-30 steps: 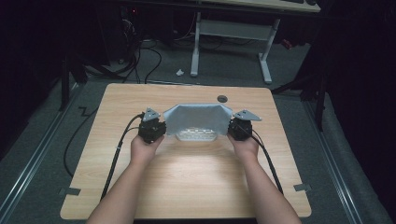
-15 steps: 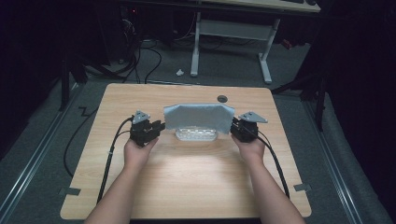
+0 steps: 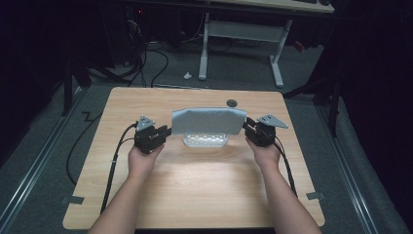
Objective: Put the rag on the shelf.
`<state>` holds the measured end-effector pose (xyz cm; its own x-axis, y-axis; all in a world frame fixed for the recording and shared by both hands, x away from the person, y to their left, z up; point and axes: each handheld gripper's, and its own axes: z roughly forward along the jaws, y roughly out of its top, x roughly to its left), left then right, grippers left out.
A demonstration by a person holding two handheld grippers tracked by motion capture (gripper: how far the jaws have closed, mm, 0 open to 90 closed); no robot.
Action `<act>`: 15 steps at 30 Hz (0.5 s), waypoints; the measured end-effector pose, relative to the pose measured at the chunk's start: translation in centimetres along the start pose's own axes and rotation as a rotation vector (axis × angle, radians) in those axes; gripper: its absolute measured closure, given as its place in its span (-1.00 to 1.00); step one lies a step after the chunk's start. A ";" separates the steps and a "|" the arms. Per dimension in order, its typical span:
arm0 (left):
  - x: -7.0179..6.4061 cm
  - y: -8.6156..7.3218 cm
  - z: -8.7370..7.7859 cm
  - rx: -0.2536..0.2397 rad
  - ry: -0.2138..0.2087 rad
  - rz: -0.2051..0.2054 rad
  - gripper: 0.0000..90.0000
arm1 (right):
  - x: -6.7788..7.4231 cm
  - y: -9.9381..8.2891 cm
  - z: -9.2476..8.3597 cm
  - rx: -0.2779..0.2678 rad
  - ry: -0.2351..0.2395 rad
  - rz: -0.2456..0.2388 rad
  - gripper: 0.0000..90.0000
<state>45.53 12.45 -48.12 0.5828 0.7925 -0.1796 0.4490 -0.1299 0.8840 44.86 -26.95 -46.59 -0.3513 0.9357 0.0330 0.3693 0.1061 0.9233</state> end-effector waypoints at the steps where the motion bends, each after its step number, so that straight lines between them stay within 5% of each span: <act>1: -0.1 0.0 0.0 0.001 -0.001 0.002 0.61 | 0.0 0.1 0.1 0.008 -0.005 -0.008 0.58; 15: 0.2 -0.6 -0.8 0.010 0.021 0.022 0.61 | -0.6 0.6 -0.7 0.008 -0.037 -0.024 0.52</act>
<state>44.80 13.18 -48.30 0.5781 0.8018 -0.1513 0.4435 -0.1532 0.8831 44.72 -27.70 -45.84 -0.3278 0.9447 -0.0035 0.3682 0.1312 0.9204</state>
